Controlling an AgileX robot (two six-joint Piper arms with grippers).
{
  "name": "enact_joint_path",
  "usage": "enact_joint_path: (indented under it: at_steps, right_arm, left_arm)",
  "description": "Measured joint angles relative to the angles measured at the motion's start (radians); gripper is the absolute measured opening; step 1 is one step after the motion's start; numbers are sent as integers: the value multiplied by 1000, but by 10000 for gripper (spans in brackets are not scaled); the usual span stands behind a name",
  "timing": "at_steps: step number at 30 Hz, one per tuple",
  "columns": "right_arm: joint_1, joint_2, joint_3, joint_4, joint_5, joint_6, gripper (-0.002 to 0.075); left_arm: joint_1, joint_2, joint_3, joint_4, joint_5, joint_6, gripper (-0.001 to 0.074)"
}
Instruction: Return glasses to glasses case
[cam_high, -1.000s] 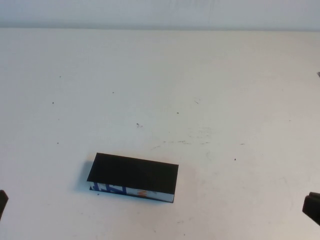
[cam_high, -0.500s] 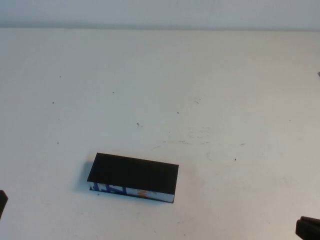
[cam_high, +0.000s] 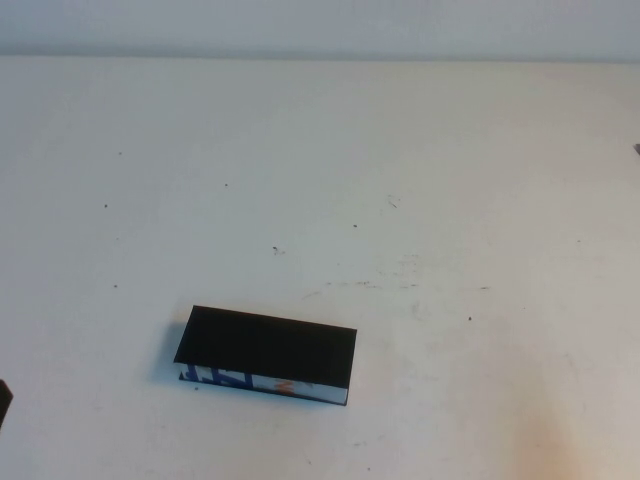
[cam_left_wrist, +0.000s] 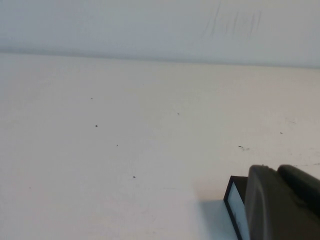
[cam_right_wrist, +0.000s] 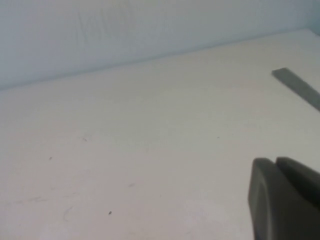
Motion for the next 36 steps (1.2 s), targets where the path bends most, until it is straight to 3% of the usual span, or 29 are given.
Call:
enact_joint_path:
  at_steps: [5,21,36]
  right_arm:
    - [-59,-128,27,3,53,0,-14]
    - [-61,-133,73,-3,205,-55,-14]
    - [-61,-133,73,-1,212,-55,-14]
  left_arm:
    - [0,0,0,0,-3,0,-1]
    - [0,0,0,0,-20,0,-1]
    - [0,0,0,0,-22,0,-1]
